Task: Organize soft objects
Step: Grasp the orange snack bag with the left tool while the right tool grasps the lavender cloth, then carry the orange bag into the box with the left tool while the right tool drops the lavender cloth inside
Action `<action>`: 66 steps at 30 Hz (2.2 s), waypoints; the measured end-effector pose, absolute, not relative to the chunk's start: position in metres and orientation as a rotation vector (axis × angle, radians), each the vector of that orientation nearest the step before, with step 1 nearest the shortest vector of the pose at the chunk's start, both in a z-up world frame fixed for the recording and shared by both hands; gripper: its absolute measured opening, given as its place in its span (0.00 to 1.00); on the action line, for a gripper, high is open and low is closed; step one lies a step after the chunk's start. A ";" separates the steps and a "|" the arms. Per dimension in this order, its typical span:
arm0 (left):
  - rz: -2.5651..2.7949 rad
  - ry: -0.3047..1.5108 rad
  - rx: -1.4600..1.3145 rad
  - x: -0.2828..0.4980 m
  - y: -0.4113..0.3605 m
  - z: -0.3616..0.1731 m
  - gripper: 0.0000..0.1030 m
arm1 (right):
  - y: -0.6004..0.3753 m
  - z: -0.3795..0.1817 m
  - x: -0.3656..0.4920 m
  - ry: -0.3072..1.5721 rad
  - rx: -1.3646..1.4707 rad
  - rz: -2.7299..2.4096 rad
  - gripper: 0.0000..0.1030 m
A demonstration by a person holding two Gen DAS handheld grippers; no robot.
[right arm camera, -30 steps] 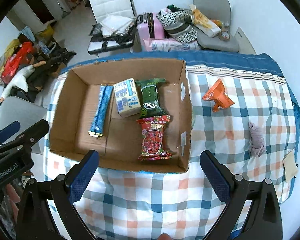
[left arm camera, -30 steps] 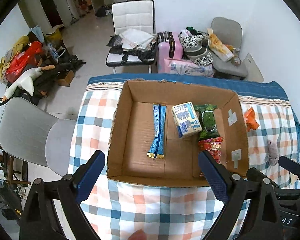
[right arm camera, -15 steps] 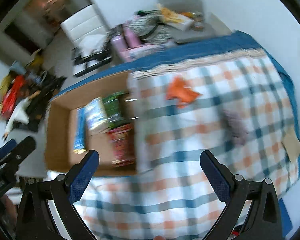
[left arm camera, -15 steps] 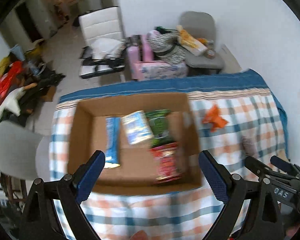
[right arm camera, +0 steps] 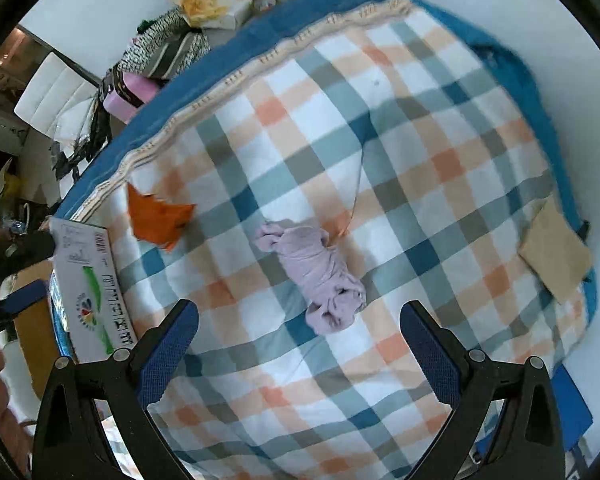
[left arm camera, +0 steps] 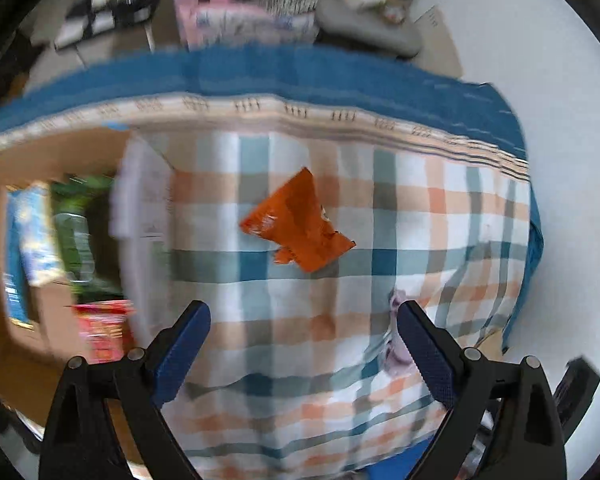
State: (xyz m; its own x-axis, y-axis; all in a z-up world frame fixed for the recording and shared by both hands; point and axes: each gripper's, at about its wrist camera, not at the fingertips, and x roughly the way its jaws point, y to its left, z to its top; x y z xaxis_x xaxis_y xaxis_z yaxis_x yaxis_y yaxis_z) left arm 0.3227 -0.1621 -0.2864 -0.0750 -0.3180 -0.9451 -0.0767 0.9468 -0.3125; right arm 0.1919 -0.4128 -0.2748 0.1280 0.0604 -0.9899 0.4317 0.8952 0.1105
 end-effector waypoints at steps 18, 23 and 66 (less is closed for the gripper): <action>-0.092 1.784 -0.306 0.360 -0.200 -0.391 0.93 | -0.433 -0.374 0.222 1.616 0.438 -0.212 0.99; -0.114 1.807 -0.309 0.360 -0.216 -0.403 0.78 | -0.426 -0.394 0.224 1.649 0.447 -0.196 0.98; -0.296 1.331 -0.163 0.232 -0.120 -0.199 0.45 | -0.324 -0.252 0.197 1.446 0.334 -0.084 0.34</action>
State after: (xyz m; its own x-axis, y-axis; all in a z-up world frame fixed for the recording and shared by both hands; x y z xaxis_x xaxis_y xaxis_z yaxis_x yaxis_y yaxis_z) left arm 0.2320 -0.1205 -0.1987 0.2079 -0.3038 -0.9298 0.1184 0.9514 -0.2844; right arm 0.1974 -0.3239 -0.2522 0.1301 0.1438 -0.9810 0.2562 0.9510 0.1733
